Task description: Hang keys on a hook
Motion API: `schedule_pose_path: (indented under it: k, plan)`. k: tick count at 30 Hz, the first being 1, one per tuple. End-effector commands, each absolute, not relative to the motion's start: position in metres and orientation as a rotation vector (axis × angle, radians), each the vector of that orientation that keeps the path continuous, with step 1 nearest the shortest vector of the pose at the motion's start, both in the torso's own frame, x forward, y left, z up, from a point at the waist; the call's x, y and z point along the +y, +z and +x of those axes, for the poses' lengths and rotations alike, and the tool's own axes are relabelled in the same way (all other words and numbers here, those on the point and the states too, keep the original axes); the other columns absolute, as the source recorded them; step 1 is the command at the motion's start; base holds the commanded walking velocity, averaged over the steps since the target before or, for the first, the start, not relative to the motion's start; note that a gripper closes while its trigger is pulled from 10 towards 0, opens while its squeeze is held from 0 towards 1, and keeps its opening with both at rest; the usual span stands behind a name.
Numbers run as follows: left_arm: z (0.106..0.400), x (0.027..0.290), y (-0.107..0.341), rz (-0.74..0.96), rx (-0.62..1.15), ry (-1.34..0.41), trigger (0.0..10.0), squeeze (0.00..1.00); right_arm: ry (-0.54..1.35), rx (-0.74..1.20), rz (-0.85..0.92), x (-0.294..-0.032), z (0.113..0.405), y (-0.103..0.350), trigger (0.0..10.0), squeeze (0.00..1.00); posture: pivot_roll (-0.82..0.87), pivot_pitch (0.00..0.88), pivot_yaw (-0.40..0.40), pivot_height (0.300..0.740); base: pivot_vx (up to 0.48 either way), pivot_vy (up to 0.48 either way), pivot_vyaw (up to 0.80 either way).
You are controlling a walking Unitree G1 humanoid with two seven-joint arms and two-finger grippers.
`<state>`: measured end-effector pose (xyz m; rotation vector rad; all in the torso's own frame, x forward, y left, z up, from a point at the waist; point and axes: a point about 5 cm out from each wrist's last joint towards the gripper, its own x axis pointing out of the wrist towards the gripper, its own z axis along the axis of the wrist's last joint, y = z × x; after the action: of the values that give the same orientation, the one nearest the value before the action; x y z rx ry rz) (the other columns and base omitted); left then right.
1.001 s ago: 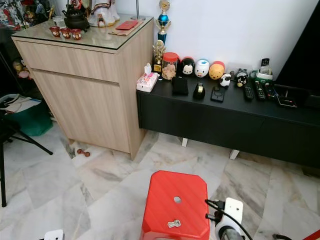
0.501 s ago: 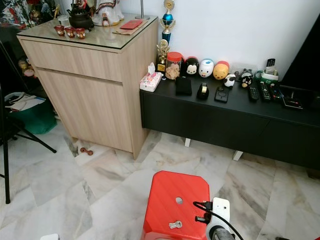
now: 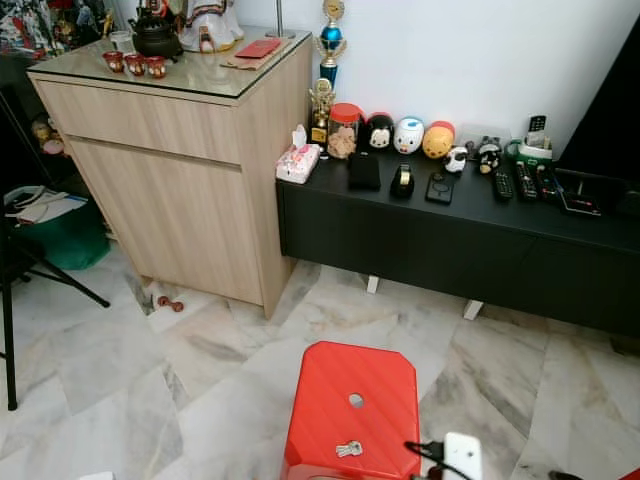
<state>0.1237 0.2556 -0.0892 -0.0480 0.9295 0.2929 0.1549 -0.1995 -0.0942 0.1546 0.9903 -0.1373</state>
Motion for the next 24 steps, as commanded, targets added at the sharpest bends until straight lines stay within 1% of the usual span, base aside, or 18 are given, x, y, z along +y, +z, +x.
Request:
schedule_pose_path:
  k: [1, 9, 11, 13, 15, 17, 24]
  plan:
    - [0.115, 0.255, -0.093, -0.056, 0.965, 0.298, 10.0, 0.00, -0.142, 0.981, 0.136, -0.201, 0.156, -0.093, 10.0, 0.00, 0.17, 0.000, -0.052, 0.740, -0.270, 0.000, 0.00]
    - [0.110, 0.260, -0.092, -0.059, 0.968, 0.304, 10.0, 0.00, -0.136, 0.983, 0.143, -0.191, 0.157, -0.095, 10.0, 0.00, 0.17, 0.000, -0.055, 0.740, -0.298, 0.000, 0.00]
    - [0.109, 0.260, -0.093, -0.062, 0.968, 0.306, 10.0, 0.00, -0.131, 0.960, 0.142, -0.190, 0.168, -0.090, 10.0, 0.00, 0.17, 0.000, -0.058, 0.740, -0.306, 0.000, 0.00]
    - [0.109, 0.260, -0.093, -0.063, 0.968, 0.306, 10.0, 0.00, -0.131, 0.957, 0.141, -0.190, 0.170, -0.089, 10.0, 0.00, 0.17, 0.000, -0.059, 0.740, -0.307, 0.000, 0.00]
    - [0.109, 0.258, -0.093, -0.064, 0.968, 0.306, 10.0, 0.00, -0.131, 0.956, 0.141, -0.190, 0.170, -0.089, 10.0, 0.00, 0.17, 0.000, -0.060, 0.740, -0.307, 0.000, 0.00]
    - [0.112, 0.250, -0.095, -0.068, 0.971, 0.298, 10.0, 0.00, -0.129, 0.950, 0.139, -0.191, 0.175, -0.087, 10.0, 0.00, 0.17, 0.000, -0.060, 0.740, -0.307, 0.000, 0.00]
    - [0.118, 0.243, -0.096, -0.073, 0.967, 0.290, 10.0, 0.00, -0.140, 0.930, 0.135, -0.199, 0.184, -0.082, 10.0, 0.00, 0.17, 0.000, -0.063, 0.740, -0.308, 0.000, 0.00]
